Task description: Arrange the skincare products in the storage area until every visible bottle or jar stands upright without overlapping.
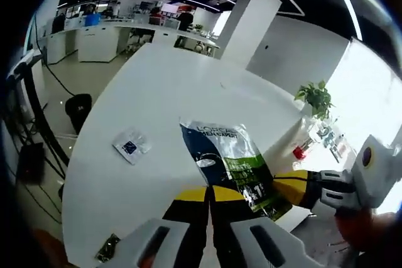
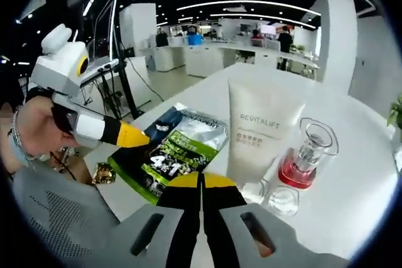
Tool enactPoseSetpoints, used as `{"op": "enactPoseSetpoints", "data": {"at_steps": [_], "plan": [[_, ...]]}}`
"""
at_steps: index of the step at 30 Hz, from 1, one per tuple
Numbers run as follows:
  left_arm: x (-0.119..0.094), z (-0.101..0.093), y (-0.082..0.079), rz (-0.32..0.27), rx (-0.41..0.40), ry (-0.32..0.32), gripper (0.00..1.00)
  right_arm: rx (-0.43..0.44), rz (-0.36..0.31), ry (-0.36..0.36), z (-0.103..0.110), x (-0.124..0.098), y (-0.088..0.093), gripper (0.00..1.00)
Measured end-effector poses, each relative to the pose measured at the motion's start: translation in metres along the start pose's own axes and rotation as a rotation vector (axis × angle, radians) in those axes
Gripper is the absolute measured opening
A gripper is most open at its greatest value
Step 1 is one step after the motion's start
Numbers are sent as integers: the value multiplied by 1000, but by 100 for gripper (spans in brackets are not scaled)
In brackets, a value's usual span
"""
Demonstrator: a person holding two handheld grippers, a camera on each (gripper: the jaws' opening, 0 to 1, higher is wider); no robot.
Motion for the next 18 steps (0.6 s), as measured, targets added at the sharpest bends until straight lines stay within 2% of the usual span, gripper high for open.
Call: {"op": "enactPoseSetpoints", "data": {"at_steps": [1,2,3,5,7,10,11,12,13,14,15,17,18], "plan": [[1,1,1,-2,0,2,1,-29,-1,15,0,1,1,0],[2,2,2,0,-4,4,1,-47,30,17,2,3,5,0],[5,4,6,37,-3,-6,0,-89,23,42,5,4,3,0],[8,6,7,55,1,-18,0,-107,57,44,8,9,9,0],[13,8,10,89,12,-36,0,-169,100,68,9,16,17,0],[20,8,11,123,14,-41,0,-232,140,99,10,25,25,0],[24,6,11,130,9,-24,0,-262,137,91,13,28,25,0],[28,1,15,150,-21,9,0,-280,155,88,17,31,28,0],[32,9,26,214,-39,-36,0,-304,172,95,19,33,31,0],[37,13,25,193,5,-56,0,-363,192,109,23,38,36,0],[41,8,39,259,-27,-39,0,-387,210,114,25,41,40,0],[46,8,46,277,-9,-50,0,-448,211,103,33,45,43,0],[46,11,45,266,10,-74,0,-458,212,99,36,45,44,0]]}}
Point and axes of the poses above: the point that each gripper's makers call its tool centre point, and the gripper's own axes: x roughly forward along the fingers, z roughly to its left, y roughly out of its underside, the point moved 1 cm from there along -x, roughly backward along the fingers, and after that the axes turned 15 degrees about z, right-handed, at the moved point
